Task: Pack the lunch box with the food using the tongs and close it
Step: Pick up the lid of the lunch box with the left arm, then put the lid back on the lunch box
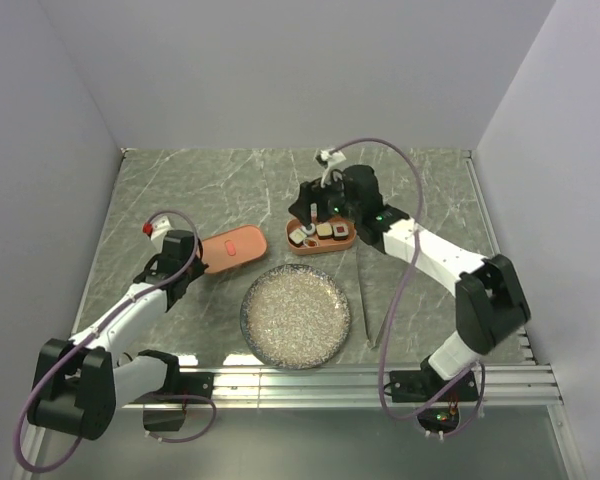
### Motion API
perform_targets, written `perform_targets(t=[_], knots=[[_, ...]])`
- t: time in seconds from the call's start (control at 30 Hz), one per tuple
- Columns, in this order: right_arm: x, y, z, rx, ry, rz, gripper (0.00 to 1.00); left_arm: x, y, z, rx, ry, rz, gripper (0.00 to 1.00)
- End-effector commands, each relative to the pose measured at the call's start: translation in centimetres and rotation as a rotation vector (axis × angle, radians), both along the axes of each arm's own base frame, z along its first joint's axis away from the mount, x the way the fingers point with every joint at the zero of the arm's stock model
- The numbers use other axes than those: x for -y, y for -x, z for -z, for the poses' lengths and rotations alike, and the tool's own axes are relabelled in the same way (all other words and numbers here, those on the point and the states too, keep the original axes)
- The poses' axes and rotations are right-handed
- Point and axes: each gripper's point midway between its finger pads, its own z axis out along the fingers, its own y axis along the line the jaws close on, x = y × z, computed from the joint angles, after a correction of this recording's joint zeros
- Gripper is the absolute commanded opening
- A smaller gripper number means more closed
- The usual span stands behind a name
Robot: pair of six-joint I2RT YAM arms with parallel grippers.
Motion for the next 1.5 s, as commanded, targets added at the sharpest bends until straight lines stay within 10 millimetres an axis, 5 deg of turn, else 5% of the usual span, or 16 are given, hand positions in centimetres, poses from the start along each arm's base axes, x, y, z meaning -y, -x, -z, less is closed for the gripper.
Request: perform_targets(t=[0.0,0.23,0.43,0.83,1.47], knots=[[-2.3,0.1,1.2,-0.034,0.060,-0.094,0.80,-0.5,-0.4,-1.2,0.064,0.001,-0.027,0.00],[-7.1,0.6,3.6,-0.085,0.108,-0.232,0.79,-0.7,-0.2,-1.8,0.091,0.003,-0.042,0.01],[-7.5,0.4,4.2,-0.092,0.109,-0.232,0.78,-0.5,-0.2,-3.5,0.162,0.030,-0.032,0.00],[-5.5,0.6,2.5,-0.057,0.074,-0.154,0.77,1.9,-0.9,-5.8,0.257,0.096,0.088,0.00],[1.7,0.5,-0.3,-0.019,-0.001,0.024,0.78,6.6,-3.5,-8.2,0.340,0.156,0.210,0.00]])
